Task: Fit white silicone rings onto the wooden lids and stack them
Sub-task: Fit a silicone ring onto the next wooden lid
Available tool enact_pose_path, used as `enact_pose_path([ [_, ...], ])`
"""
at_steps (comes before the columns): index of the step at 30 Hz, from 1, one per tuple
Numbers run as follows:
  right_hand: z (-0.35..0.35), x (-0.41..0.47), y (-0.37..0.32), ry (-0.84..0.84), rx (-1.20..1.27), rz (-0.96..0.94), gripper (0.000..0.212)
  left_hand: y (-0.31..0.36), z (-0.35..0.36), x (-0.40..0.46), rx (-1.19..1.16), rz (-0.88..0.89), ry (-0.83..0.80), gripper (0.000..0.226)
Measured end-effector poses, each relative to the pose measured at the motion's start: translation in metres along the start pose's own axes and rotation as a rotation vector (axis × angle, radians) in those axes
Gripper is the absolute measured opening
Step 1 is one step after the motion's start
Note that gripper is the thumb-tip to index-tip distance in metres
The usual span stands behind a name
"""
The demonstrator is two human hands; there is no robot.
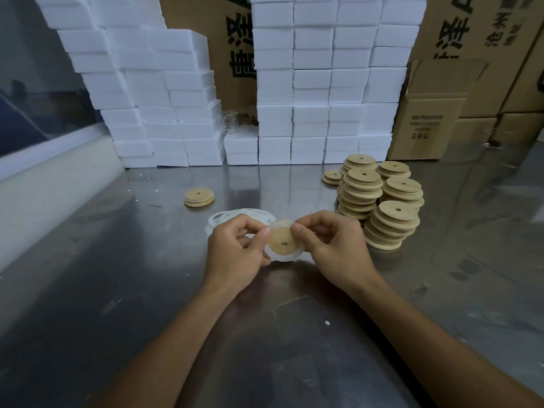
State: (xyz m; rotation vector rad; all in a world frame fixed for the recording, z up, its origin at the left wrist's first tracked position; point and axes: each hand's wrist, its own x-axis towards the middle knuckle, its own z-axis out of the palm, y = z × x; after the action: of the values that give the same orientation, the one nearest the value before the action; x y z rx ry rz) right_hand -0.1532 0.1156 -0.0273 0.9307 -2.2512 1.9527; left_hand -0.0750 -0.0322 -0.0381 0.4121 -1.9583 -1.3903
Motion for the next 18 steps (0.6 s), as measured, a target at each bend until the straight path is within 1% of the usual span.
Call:
enact_pose_path([
  [5, -0.0023, 0.0006, -0.0021, -0.024, 0.085, 0.075, 0.004, 0.0000, 0.0003, 0.0001, -0.002, -0.020, 0.013, 0.016],
  [12, -0.0019, 0.0003, -0.0049, -0.022, 0.129, 0.090, 0.005, 0.0023, 0.0000, -0.0007, 0.023, -0.006, 0.033, 0.015],
  [18, -0.0025, 0.0016, -0.0034, -0.049, 0.111, 0.095, 0.004, 0.0047, -0.0011, -0.0015, 0.053, 0.000, 0.023, 0.014],
])
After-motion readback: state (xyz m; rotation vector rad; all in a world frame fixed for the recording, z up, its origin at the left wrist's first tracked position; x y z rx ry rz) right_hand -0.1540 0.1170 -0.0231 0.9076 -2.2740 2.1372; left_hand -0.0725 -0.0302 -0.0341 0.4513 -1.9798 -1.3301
